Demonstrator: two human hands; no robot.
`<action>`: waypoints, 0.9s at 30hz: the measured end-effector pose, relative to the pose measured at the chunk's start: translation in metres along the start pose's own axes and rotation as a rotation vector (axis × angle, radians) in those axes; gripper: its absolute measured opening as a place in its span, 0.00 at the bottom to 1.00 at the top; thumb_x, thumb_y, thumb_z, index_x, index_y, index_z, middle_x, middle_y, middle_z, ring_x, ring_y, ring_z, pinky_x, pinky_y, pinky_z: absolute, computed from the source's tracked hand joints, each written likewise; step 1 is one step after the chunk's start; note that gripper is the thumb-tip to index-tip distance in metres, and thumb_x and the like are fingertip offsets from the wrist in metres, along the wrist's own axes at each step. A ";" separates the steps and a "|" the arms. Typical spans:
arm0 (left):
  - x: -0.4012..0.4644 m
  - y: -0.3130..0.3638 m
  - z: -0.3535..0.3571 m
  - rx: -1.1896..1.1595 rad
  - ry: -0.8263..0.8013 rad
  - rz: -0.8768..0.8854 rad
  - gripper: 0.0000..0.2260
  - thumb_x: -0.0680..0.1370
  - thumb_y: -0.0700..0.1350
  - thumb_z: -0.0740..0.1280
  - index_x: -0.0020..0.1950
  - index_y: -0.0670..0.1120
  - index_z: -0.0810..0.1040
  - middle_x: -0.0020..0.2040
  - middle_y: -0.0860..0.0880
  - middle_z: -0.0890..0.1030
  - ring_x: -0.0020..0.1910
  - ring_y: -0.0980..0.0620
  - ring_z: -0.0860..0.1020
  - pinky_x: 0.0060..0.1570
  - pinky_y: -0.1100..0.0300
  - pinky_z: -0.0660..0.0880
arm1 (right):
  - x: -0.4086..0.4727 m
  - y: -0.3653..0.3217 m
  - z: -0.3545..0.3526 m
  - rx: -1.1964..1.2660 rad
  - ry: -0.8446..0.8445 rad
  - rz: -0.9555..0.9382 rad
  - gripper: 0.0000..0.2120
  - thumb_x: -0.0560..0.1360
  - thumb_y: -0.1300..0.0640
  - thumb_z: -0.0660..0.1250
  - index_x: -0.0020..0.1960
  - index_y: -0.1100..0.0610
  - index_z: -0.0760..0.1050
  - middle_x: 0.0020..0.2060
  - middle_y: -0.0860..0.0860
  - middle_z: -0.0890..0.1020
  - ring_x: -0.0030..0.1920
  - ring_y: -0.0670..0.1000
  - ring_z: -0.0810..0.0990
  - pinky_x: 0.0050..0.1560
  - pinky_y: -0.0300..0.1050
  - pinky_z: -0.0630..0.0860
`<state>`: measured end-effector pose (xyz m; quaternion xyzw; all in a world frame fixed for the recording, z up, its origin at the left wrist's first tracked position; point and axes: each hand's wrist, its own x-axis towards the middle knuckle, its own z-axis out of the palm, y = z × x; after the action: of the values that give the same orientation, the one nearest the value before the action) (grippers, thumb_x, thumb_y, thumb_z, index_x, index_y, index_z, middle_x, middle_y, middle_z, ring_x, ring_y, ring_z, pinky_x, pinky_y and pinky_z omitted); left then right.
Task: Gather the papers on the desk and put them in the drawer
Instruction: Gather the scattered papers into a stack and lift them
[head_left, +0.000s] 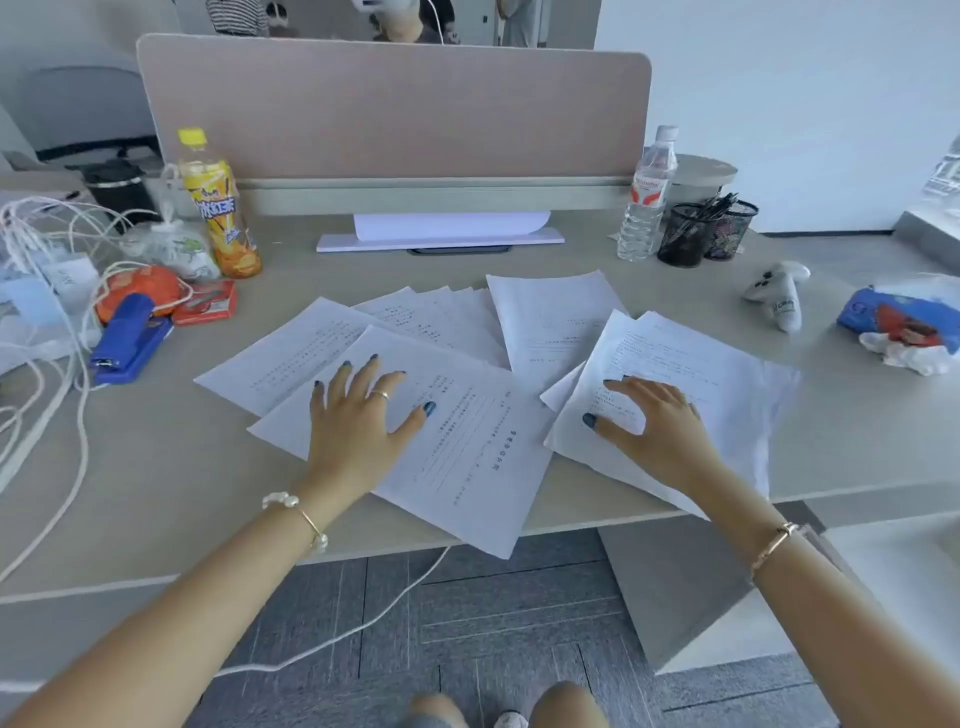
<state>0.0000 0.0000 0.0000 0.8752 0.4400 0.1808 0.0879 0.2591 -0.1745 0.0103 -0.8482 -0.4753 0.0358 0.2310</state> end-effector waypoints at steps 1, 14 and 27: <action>-0.004 -0.001 0.002 0.036 -0.045 -0.067 0.29 0.75 0.66 0.53 0.72 0.53 0.65 0.78 0.47 0.58 0.76 0.42 0.53 0.73 0.40 0.49 | -0.002 -0.002 0.001 0.002 0.008 0.011 0.26 0.72 0.40 0.65 0.67 0.48 0.69 0.69 0.49 0.71 0.70 0.55 0.64 0.67 0.52 0.59; 0.032 -0.012 0.022 0.097 -0.254 0.017 0.30 0.75 0.66 0.55 0.75 0.58 0.56 0.79 0.51 0.53 0.77 0.46 0.48 0.74 0.43 0.46 | 0.035 -0.025 0.033 -0.008 -0.005 0.063 0.28 0.72 0.36 0.60 0.66 0.50 0.69 0.65 0.51 0.74 0.67 0.56 0.68 0.64 0.55 0.63; 0.083 -0.016 0.040 0.051 -0.343 0.220 0.43 0.62 0.76 0.40 0.75 0.62 0.54 0.79 0.55 0.51 0.78 0.51 0.44 0.75 0.49 0.40 | 0.058 -0.059 0.048 0.000 -0.141 0.009 0.22 0.73 0.46 0.63 0.65 0.51 0.70 0.60 0.49 0.75 0.61 0.54 0.72 0.54 0.47 0.70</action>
<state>0.0500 0.0764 -0.0220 0.9380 0.3247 0.0265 0.1189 0.2304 -0.0834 0.0023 -0.8456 -0.4866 0.0967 0.1970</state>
